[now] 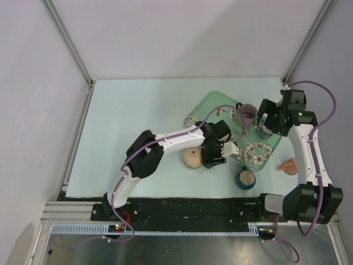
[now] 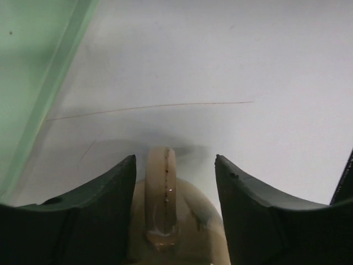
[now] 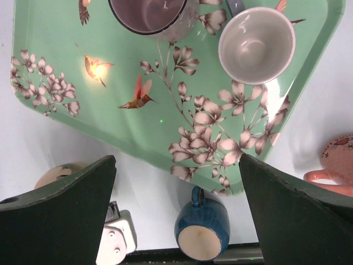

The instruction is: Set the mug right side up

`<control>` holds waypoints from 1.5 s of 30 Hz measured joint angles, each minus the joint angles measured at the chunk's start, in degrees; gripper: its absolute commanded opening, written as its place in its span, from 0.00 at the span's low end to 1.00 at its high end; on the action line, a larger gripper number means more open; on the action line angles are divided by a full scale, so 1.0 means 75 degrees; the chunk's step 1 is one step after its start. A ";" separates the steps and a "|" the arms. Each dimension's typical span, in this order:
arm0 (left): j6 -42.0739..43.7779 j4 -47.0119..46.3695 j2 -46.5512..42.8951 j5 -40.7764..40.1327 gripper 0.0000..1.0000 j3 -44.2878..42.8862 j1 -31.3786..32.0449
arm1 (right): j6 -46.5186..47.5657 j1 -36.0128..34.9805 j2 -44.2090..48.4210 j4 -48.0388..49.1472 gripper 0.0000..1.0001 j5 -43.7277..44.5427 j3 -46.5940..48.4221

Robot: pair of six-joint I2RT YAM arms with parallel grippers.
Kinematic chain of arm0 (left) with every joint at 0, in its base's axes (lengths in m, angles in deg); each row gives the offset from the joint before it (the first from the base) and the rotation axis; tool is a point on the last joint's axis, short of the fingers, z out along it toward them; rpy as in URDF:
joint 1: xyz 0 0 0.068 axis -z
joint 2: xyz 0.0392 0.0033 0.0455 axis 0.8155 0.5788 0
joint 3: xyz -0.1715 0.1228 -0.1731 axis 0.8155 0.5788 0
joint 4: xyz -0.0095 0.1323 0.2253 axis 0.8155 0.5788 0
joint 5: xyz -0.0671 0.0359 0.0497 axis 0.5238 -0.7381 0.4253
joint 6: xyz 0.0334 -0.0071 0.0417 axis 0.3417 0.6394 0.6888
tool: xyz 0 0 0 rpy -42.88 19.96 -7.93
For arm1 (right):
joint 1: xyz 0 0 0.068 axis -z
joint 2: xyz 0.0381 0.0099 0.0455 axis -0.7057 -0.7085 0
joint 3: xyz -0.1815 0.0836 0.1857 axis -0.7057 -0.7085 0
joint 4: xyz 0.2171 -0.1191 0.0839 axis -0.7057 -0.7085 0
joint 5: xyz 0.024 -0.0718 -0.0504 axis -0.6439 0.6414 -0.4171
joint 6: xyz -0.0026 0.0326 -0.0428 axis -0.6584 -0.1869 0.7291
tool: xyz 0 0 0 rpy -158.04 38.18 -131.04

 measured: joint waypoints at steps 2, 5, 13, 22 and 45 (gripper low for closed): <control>-0.0009 0.0035 0.0000 -0.0154 0.49 0.0009 -0.0003 | 0.0003 0.0000 0.0000 -0.0052 1.00 -0.0044 -0.0023; -0.0017 -0.0023 0.0000 -0.0350 0.18 0.0009 -0.0006 | 0.0006 0.0000 0.0055 -0.0131 0.99 -0.0096 -0.0050; -0.0277 0.0006 -0.0154 -0.0755 0.00 0.0073 -0.0192 | 0.0067 -0.0082 0.0522 -0.0329 0.99 -0.0152 -0.0087; -0.2084 0.0169 -0.1620 0.0347 0.00 -0.0673 -0.1990 | 0.0140 -0.0513 0.1230 0.0073 0.99 -0.2500 -0.0265; -0.4704 0.0204 -0.4266 0.3649 0.00 -0.3305 -0.3552 | -0.4846 -0.5342 0.0726 0.6985 0.90 -0.3430 -0.0417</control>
